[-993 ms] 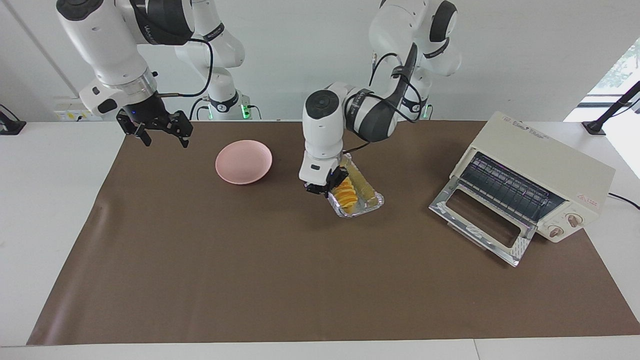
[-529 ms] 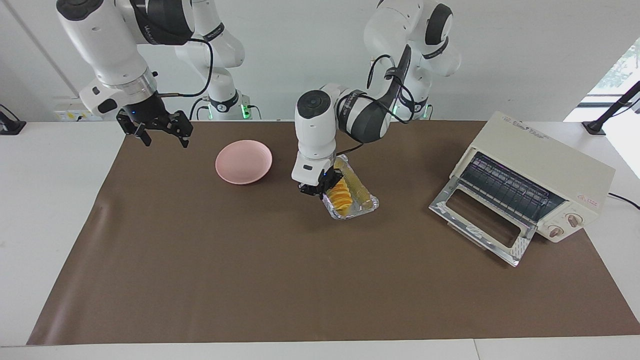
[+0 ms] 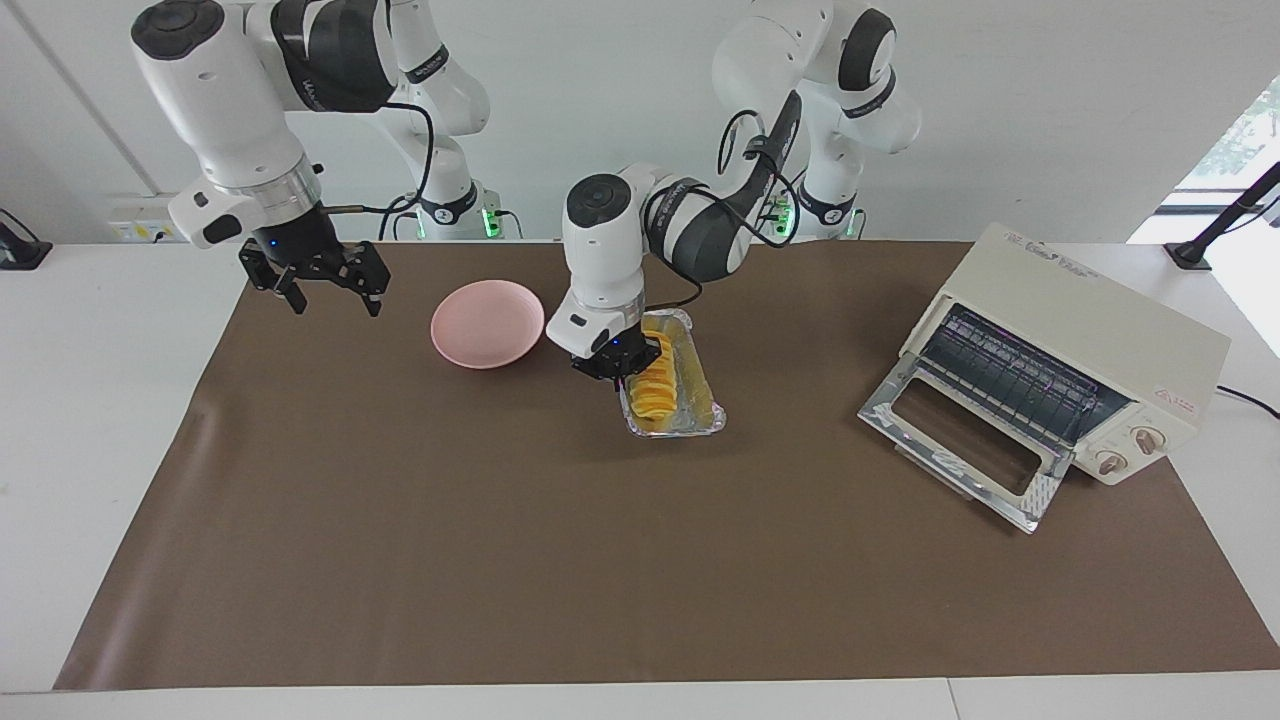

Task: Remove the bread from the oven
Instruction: 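Carry the foil tray to mid-table and lower it with the left gripper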

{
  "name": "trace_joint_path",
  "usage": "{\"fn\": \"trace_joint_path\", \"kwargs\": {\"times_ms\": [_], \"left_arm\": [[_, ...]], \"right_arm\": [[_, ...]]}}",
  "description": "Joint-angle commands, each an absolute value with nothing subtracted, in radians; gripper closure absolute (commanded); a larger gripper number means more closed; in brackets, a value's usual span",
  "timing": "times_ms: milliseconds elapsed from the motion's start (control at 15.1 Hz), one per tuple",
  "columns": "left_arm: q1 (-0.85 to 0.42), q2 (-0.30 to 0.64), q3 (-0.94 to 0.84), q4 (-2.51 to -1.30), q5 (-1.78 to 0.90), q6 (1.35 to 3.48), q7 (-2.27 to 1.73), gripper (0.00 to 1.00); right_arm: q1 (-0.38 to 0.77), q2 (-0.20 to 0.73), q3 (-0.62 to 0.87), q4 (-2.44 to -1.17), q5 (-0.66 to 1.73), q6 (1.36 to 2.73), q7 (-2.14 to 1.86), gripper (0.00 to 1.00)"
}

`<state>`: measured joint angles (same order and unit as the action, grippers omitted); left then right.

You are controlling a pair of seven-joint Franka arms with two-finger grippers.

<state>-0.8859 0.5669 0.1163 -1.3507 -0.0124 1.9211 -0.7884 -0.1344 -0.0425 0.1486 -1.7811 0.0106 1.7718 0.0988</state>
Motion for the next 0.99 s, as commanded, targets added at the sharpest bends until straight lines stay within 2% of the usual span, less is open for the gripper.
{"fn": "trace_joint_path", "kwargs": {"times_ms": [0, 331, 529, 926], "left_arm": [[-0.903, 0.563, 0.124, -1.388, -0.015, 1.979, -0.753, 1.00], [-0.940, 0.574, 0.126, -1.416, -0.011, 1.982, -0.750, 1.00], [-0.943, 0.558, 0.126, -1.492, -0.009, 2.034, -0.739, 1.00], [-0.986, 0.565, 0.126, -1.546, -0.011, 2.098, -0.752, 1.00]], "right_arm": [[-0.143, -0.040, 0.152, -1.801, 0.023, 1.793, 0.120, 0.00], [-0.150, -0.017, 0.152, -1.828, 0.023, 1.831, 0.127, 0.00], [-0.158, -0.021, 0.152, -1.914, 0.023, 1.951, 0.115, 0.00], [-0.147, -0.035, 0.153, -1.962, 0.023, 1.947, 0.115, 0.00]]}}
